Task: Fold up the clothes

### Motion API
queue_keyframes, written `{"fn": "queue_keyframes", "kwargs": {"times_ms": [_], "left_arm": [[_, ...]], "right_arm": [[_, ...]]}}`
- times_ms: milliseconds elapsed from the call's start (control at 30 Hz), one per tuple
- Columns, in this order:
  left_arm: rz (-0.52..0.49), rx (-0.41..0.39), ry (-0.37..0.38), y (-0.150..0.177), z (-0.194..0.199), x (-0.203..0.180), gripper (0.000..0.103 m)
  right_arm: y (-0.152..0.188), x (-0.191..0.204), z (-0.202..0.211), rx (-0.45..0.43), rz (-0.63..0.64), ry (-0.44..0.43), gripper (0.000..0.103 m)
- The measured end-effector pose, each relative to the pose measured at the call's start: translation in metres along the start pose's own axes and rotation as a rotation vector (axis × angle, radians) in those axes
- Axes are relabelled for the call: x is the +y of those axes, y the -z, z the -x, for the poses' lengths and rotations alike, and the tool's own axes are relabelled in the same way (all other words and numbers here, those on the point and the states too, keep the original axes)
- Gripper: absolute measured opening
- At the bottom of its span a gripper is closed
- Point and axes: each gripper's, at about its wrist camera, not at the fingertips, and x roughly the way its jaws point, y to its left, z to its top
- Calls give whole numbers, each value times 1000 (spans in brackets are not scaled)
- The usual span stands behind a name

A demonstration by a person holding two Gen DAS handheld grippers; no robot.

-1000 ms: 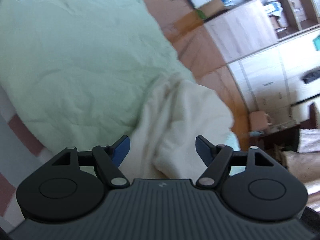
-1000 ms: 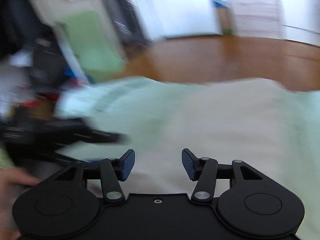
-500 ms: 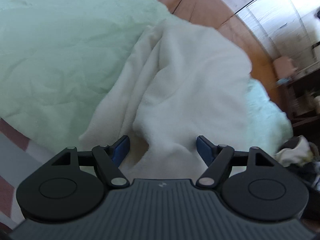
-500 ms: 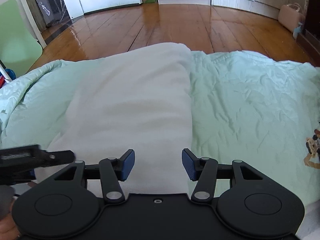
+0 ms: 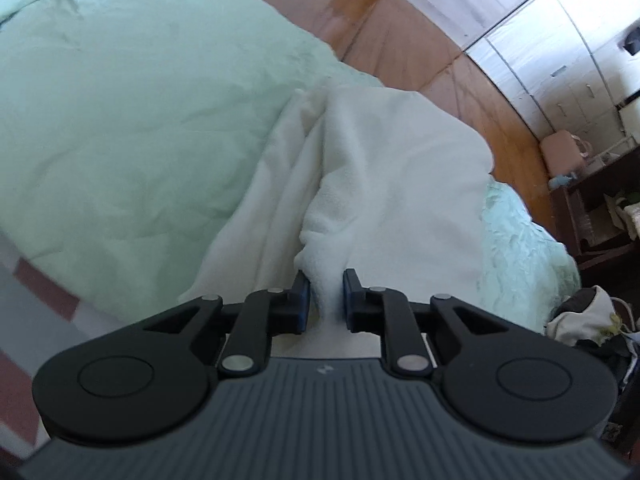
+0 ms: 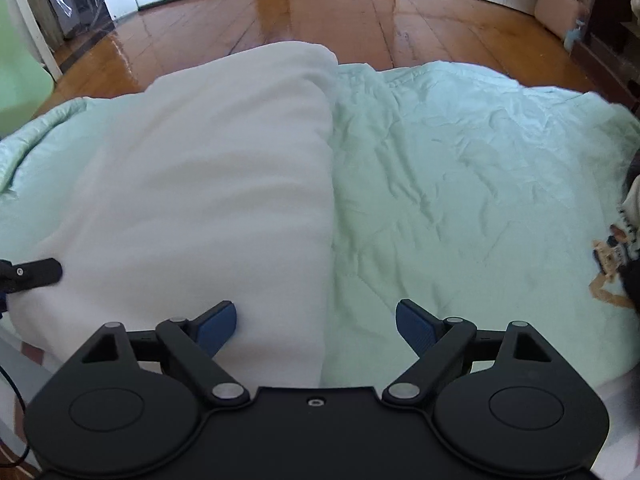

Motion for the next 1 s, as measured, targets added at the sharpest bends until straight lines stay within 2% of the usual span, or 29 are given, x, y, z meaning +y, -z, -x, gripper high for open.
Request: {"fn": "queue_keyframes", "kwargs": {"times_ms": [67, 100, 133, 200, 267, 333, 400, 433, 467, 533, 600, 633, 667, 700, 733, 800, 867, 900, 1000], "left_arm": [[-16, -21, 0, 1, 7, 4, 52], [-20, -27, 19, 1, 9, 8, 55], [-4, -15, 63, 0, 6, 12, 57], [31, 17, 139, 0, -3, 21, 55], [2, 27, 143, 3, -11, 18, 53], [-45, 34, 150, 8, -19, 11, 53], [-60, 77, 170, 12, -32, 4, 57], [-50, 84, 156, 13, -38, 3, 60], [-39, 85, 147, 14, -43, 2, 68], [-16, 91, 165, 13, -52, 3, 81], [-9, 95, 195, 11, -59, 4, 84], [-15, 100, 208, 9, -63, 4, 82], [-48, 100, 212, 7, -62, 2, 48], [-93, 90, 223, 4, -58, -1, 29], [-135, 71, 220, 1, -51, -7, 17], [-205, 23, 187, -4, -35, -19, 16], [-228, -39, 100, -8, -25, -27, 16], [-222, -59, 73, -9, -23, -28, 16], [-161, -69, 34, -5, -25, -22, 16]], "right_arm": [[4, -10, -2, 9, -53, -74, 90], [6, -16, -5, 14, -86, -115, 90], [8, -22, -9, 19, -122, -157, 90], [14, -35, -18, 23, -215, -237, 90], [23, -45, -26, 12, -286, -277, 90], [30, -48, -32, -8, -312, -278, 90], [34, -46, -34, -26, -312, -291, 90], [34, -43, -34, -35, -297, -308, 88], [34, -39, -33, -45, -276, -331, 87], [33, -35, -30, -63, -251, -359, 86], [32, -32, -28, -82, -230, -383, 86], [32, -30, -27, -92, -219, -395, 86], [32, -30, -24, -104, -210, -413, 86], [33, -31, -21, -117, -204, -435, 86], [34, -33, -18, -129, -200, -457, 86], [38, -38, -9, -158, -185, -490, 86], [46, -41, -1, -178, -152, -504, 86], [51, -41, 2, -182, -126, -487, 86], [71, -32, -7, -150, 16, -345, 86]]}}
